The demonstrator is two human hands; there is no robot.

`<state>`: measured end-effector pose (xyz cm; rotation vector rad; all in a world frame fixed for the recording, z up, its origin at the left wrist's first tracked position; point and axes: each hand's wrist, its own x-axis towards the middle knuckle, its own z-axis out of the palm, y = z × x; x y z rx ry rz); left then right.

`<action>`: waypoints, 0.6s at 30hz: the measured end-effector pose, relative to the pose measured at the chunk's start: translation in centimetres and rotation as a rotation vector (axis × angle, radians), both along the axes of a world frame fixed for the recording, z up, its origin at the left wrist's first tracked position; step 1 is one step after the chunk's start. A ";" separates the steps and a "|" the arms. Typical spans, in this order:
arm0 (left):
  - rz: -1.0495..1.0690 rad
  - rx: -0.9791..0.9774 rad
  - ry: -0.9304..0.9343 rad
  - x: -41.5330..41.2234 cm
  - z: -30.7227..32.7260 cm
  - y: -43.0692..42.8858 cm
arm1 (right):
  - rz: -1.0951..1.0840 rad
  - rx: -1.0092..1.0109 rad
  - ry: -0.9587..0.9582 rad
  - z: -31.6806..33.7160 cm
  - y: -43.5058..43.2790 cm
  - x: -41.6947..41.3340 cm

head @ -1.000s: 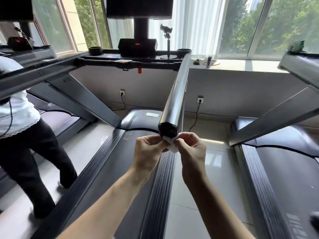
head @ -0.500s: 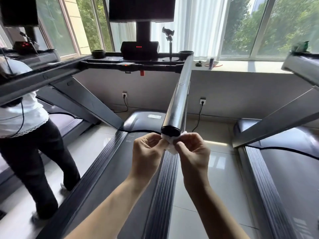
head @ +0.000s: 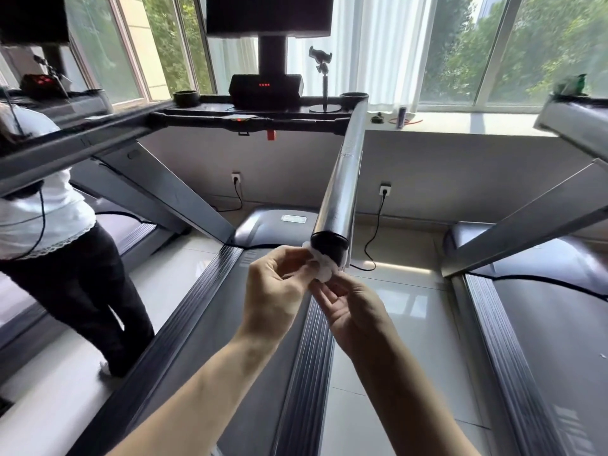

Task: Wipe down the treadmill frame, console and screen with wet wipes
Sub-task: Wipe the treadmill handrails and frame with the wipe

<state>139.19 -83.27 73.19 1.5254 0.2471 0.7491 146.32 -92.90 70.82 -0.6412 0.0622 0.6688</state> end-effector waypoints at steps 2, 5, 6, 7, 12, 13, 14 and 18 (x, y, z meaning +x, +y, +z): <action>0.063 0.276 -0.049 -0.4 0.1 -0.3 | 0.032 0.026 -0.042 0.5 0.0 -0.4; 0.214 0.822 -0.194 -0.5 0.2 0.4 | 0.054 0.025 -0.094 0.5 -0.6 -0.6; 0.225 0.975 -0.252 -0.2 0.4 0.7 | 0.051 0.022 -0.101 0.4 -1.0 -0.5; 0.226 1.124 -0.299 0.2 0.7 1.0 | 0.043 0.019 -0.106 0.3 -1.4 -0.3; 0.208 1.516 -0.400 2.2 1.1 3.5 | 0.003 -0.024 -0.222 0.9 -3.1 -0.1; 0.215 1.448 -0.393 2.3 0.7 3.6 | -0.015 -0.056 -0.254 1.1 -3.1 -0.1; 0.228 1.316 -0.378 2.4 0.2 3.3 | -0.052 -0.119 -0.296 1.2 -3.0 0.0; 0.192 0.463 -0.142 2.4 -2.1 0.5 | -0.158 -0.363 -0.452 1.4 -2.6 1.1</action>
